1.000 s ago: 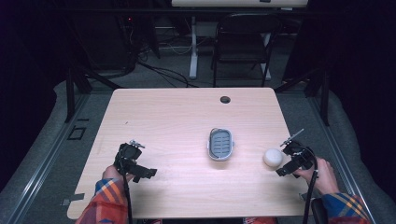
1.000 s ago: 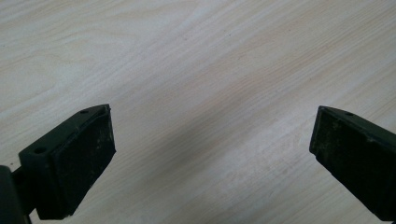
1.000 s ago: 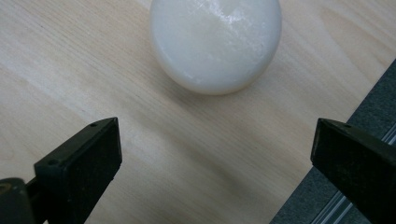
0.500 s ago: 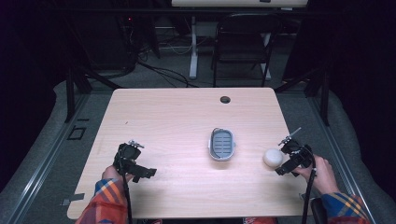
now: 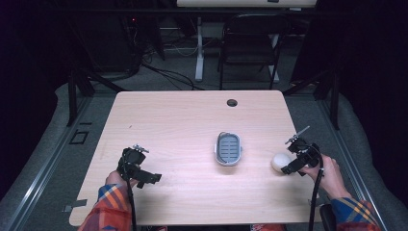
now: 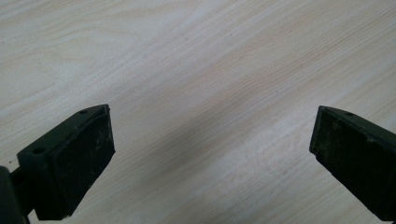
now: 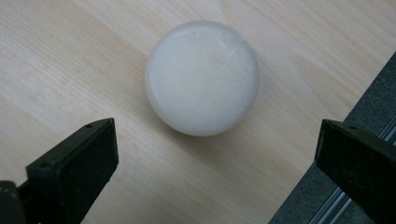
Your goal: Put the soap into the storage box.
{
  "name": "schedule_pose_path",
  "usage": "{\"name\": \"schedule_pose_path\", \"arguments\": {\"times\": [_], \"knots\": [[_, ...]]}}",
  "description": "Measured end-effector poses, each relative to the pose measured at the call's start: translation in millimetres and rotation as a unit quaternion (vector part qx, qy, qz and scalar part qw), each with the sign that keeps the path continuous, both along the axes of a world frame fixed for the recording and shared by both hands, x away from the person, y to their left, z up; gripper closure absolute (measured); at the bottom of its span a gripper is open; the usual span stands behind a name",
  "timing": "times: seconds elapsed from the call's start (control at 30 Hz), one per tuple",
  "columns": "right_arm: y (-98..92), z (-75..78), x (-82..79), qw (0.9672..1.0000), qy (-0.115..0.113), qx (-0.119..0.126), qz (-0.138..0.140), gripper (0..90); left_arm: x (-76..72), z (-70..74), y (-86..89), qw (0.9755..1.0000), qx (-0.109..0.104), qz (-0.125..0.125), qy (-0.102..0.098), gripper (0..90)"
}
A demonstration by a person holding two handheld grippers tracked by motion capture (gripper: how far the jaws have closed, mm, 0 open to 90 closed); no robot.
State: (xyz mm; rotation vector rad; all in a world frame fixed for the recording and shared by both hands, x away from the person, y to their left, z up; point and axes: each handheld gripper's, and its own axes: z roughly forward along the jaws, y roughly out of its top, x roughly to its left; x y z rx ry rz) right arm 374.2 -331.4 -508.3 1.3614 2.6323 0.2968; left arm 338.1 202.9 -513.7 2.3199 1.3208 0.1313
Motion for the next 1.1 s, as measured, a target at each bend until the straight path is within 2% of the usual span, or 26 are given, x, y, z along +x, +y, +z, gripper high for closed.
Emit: {"name": "schedule_pose_path", "arguments": {"times": [0.07,0.13,0.2,0.23,0.27,0.3,0.33,0.37,0.4,0.47,0.5,0.63,0.67,0.7,0.73,0.8,0.87,0.9,0.93,0.97,1.0,1.03,1.07,1.1], "knots": [[0.7,-1.2,1.8,1.0,-0.002,0.009,-0.001,0.0,0.2,0.1,0.1,1.0,0.001,-0.002,-0.002,0.0],[0.4,-2.0,5.9,1.0,0.004,0.002,0.001,0.0,0.0,-0.1,-0.6,1.0,0.001,-0.001,-0.001,0.0],[2.1,-5.3,7.5,0.9997,0.004,0.018,-0.014,0.0,-0.2,-0.1,-0.8,1.0,0.001,-0.002,-0.001,0.0],[2.1,-5.3,7.5,0.9997,0.004,0.018,-0.014,0.0,-0.2,-0.1,-0.8,1.0,0.001,-0.002,-0.001,0.0],[2.3,-4.4,11.9,0.9999,0.013,0.003,-0.004,0.0,-0.2,-0.1,-0.7,1.0,0.001,-0.002,-0.001,0.0],[2.3,-4.4,11.9,0.9999,0.013,0.003,-0.004,0.0,-0.1,0.0,-0.5,1.0,0.001,-0.002,-0.002,0.0],[3.8,-6.7,12.0,0.9997,0.006,0.018,-0.015,0.0,-0.2,-0.1,-0.5,1.0,0.0,-0.001,-0.002,0.0],[4.2,-6.1,13.5,0.9998,0.006,0.011,-0.012,0.0,-0.2,-0.1,-0.4,1.0,0.0,-0.001,-0.002,0.0],[5.3,-6.2,16.7,0.9998,0.013,0.016,-0.006,0.0,0.0,-0.2,-0.4,1.0,0.0,-0.001,-0.002,0.0],[6.2,-7.5,17.4,0.9997,0.009,0.019,-0.01,0.0,0.0,-0.2,-0.4,1.0,0.0,-0.001,-0.002,0.0],[6.8,-6.5,19.4,0.9997,0.021,0.012,0.0,0.0,0.1,-0.2,-0.4,1.0,0.0,-0.001,-0.001,0.0],[11.8,-8.6,22.8,0.9996,0.024,0.008,0.012,0.0,0.0,-0.2,-0.7,1.0,0.0,-0.002,-0.001,0.0],[14.0,-11.4,22.1,0.9996,0.016,0.022,0.002,0.0,0.0,-0.2,-0.6,1.0,0.001,-0.002,-0.001,0.0],[15.2,-11.1,23.5,0.9997,0.017,0.017,0.006,0.0,-0.1,-0.2,-0.7,1.0,0.001,-0.002,-0.001,0.0],[15.7,-8.7,26.1,0.9994,0.027,-0.002,0.019,0.0,-0.3,-0.2,-0.8,1.0,0.001,-0.002,-0.001,0.0],[19.9,-14.2,28.2,0.9996,0.024,0.007,0.009,0.0,-0.1,-0.4,-0.9,1.0,0.0,-0.002,-0.001,0.0],[21.0,-14.6,29.7,0.9994,0.032,0.0,0.012,0.0,-0.1,-0.5,-1.1,1.0,0.0,-0.002,0.0,0.0],[20.9,-13.1,32.8,0.9984,0.044,-0.019,0.028,0.0,-0.1,-0.5,-1.1,1.0,0.001,-0.003,0.0,0.0],[20.8,-9.3,37.1,0.9953,0.066,-0.049,0.052,0.0,-0.1,-0.5,-1.0,1.0,0.0,-0.003,0.0,0.0],[23.3,-18.4,32.5,0.9992,0.036,-0.004,0.017,0.0,0.0,-0.5,-1.0,1.0,0.0,-0.002,0.0,0.0],[24.0,-18.4,33.6,0.9987,0.045,-0.011,0.023,2.1,0.1,-0.6,-1.0,1.0,0.0,-0.003,0.001,0.0],[23.6,-12.3,38.8,0.9943,0.072,-0.05,0.06,6.2,0.1,-0.6,-1.0,1.0,-0.001,-0.003,0.001,0.0],[25.7,-15.1,36.7,0.9965,0.057,-0.034,0.051,9.0,0.0,-0.5,-1.0,1.0,-0.001,-0.003,0.0,0.0],[25.7,-15.1,36.7,0.9965,0.057,-0.034,0.051,9.0,0.0,-0.5,-1.0,1.0,-0.001,-0.003,0.0,0.0]]}}
